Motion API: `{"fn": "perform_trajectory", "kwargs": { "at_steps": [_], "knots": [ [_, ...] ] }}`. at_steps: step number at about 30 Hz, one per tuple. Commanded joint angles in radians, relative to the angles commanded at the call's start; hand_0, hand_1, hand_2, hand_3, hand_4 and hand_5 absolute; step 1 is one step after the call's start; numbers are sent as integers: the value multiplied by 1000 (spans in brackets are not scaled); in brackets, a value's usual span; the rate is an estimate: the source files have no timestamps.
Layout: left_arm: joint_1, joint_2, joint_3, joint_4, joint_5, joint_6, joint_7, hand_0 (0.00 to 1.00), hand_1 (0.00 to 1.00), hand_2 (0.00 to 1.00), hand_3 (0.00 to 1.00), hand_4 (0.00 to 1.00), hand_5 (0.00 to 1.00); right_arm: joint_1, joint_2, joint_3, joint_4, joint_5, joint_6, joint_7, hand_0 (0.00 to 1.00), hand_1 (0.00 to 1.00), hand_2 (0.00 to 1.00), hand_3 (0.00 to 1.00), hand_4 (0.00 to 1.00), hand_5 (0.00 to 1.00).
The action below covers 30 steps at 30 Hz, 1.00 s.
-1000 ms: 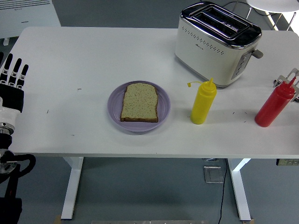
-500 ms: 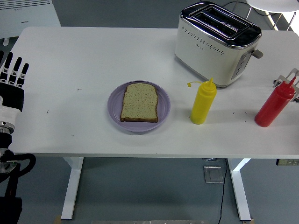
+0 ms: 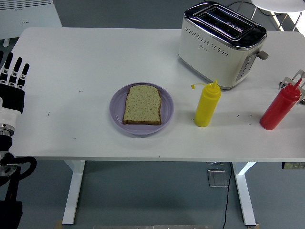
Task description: Pick up the cup,pour liquid into bread,place the cup on the desk
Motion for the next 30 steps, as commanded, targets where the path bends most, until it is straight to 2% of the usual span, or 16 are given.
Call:
{"fn": "perform_trajectory", "kwargs": {
  "at_steps": [30],
  "knots": [
    [-3, 5, 2, -1, -2, -2, -3, 803, 773, 793, 717, 481, 998, 11, -10, 3, 2, -5, 1, -5, 790, 695, 715, 694, 514, 471]
  ]
}}
